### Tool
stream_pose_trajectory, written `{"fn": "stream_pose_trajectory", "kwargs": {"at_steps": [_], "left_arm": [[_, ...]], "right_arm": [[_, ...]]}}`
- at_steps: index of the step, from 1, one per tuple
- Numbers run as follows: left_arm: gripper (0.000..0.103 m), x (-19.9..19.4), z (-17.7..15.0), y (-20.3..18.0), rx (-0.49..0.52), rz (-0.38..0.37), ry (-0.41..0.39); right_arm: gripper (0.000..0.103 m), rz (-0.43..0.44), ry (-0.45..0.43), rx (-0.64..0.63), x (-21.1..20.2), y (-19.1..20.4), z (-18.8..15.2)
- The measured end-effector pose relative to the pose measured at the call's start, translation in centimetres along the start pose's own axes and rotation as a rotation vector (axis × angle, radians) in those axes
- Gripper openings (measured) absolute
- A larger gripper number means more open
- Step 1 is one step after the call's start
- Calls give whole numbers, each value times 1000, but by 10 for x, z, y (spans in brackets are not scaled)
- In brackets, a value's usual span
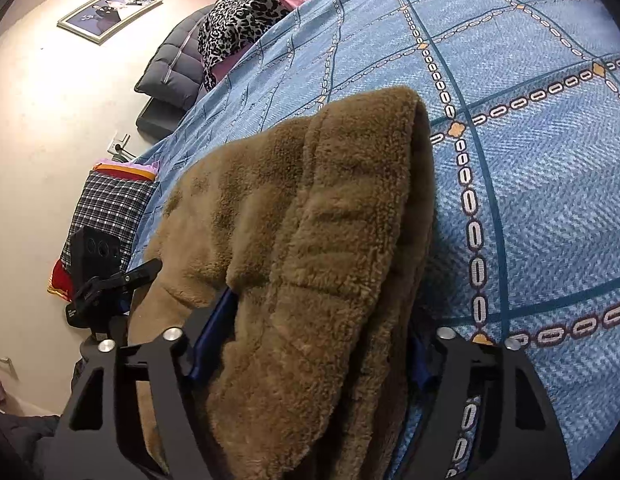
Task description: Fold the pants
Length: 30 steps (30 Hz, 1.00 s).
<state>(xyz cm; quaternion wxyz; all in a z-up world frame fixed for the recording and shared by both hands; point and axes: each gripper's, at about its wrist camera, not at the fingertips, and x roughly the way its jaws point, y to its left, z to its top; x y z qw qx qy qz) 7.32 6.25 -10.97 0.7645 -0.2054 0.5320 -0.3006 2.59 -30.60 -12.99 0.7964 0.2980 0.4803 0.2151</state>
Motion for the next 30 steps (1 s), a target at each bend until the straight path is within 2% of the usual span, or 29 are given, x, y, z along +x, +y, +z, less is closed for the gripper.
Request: {"fn": "stream_pose_trajectory", "kwargs": {"at_steps": [5,8,12,20,30], "left_arm": [[58,-11,-1,-9,34,-7,-44],[49,-20,4,-15,44,-21,-74],[44,-26,17,-28,67,-31,-110],[43,-11,66,-62,138,-37,-165],[43,49,140,-85,172,-20,-158]], "right_arm": [[54,-17,-40,-47,-13,13,2],[52,-24,-72,-82,-22,24,7],[52,-33,-127,-134,-35,36,21],[51,-64,-235,-186,-55,36,71],[51,-116,-283,-165,-49,-2,147]]}}
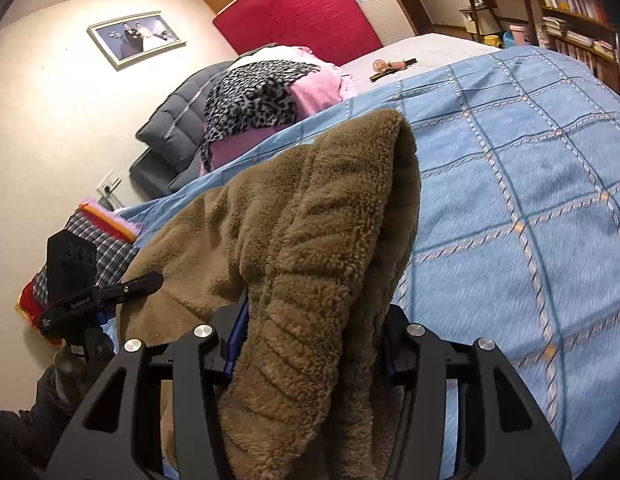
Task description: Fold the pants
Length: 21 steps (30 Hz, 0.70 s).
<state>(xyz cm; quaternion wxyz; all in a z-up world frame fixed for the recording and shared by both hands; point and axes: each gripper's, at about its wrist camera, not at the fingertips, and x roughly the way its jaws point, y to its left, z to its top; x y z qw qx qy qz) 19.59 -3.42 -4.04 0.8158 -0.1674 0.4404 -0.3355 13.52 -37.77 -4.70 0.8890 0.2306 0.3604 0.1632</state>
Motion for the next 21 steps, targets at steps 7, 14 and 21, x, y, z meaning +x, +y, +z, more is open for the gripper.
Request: {"fn": "stream_pose_trajectory", "kwargs": {"at_steps": [7,14,21], "left_arm": [[43,41,26,0,-4,-2,11],[43,71,40,4,5,24,20],[53,99,35,25,-34,74,65]], "right_arm": [[51,-34,-13,6,18,-29,32],[51,-44,-3,34,43,-54,43],[52,-80,49,49,70,-75,37]]}}
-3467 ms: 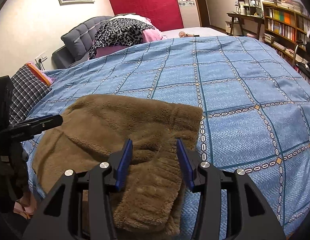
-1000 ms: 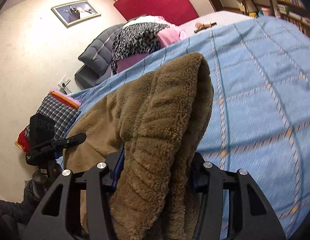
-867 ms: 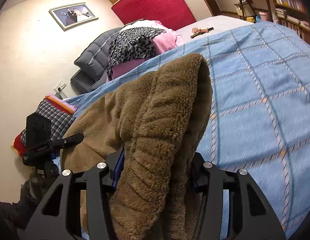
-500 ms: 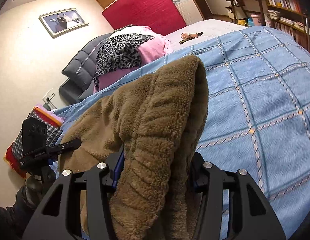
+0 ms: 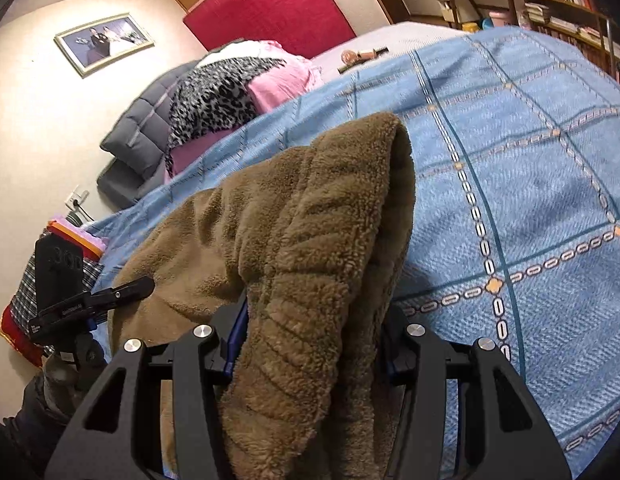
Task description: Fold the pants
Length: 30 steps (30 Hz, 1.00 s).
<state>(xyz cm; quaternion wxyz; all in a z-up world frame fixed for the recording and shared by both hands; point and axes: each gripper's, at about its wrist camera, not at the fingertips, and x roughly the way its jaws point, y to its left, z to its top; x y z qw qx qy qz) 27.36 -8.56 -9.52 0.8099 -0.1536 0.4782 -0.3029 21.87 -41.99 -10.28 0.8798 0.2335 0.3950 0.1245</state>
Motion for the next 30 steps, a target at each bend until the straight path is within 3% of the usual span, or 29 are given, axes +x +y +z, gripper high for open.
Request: {"fn": "stream_pose_trajectory", "kwargs": {"at_steps": [2,11,16,23,30], "left_arm": [[58,4,-3,6,-4,16,2],[74,-6,-12,-4,65,107,-20],[74,-26,-19,-7,79,132,-53],[75,-25,-44,-23,194,203,-45],[84,-9,-59,-10,180,254,-22]], "right_arm": [[58,-15,5,9,2,-4,-3],[61,-120,-35,-28,-22,0,-18],[61,-186,-89,-78,-51,11,-30],[61,-299,-52,-95,-52,7,-56],[71,-292,-52,-40,-41,-12,-67]]}}
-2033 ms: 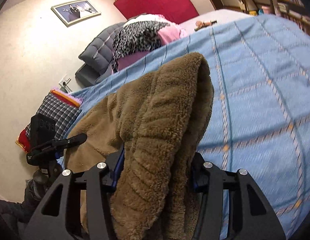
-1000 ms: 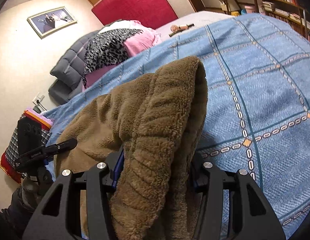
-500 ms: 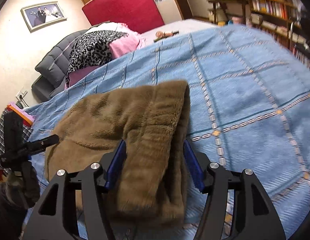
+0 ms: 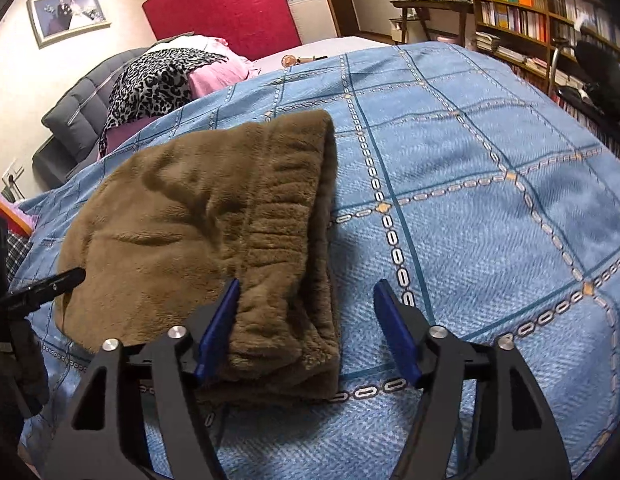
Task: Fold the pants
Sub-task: 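Release the fold with the right gripper and pull both grippers back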
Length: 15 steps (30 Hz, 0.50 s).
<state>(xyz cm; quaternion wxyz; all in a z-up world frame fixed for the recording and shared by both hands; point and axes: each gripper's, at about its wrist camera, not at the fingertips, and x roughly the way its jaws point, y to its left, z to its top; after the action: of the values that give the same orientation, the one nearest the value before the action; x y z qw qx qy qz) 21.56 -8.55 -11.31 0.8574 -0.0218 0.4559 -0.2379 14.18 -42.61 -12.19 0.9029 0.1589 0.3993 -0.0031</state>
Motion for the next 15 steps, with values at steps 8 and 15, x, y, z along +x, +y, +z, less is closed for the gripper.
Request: {"fn": "stream_pose_trajectory", "kwargs": {"at_steps": [8,15], "left_arm": [[91,-19,-1,-16,29,117,-37],[93,-39,-11,-34,77,171,-76]], "right_arm": [[71,-46,-47,-15,-24,17,3],[72,5,-109,-32,-61,40,-4]]}}
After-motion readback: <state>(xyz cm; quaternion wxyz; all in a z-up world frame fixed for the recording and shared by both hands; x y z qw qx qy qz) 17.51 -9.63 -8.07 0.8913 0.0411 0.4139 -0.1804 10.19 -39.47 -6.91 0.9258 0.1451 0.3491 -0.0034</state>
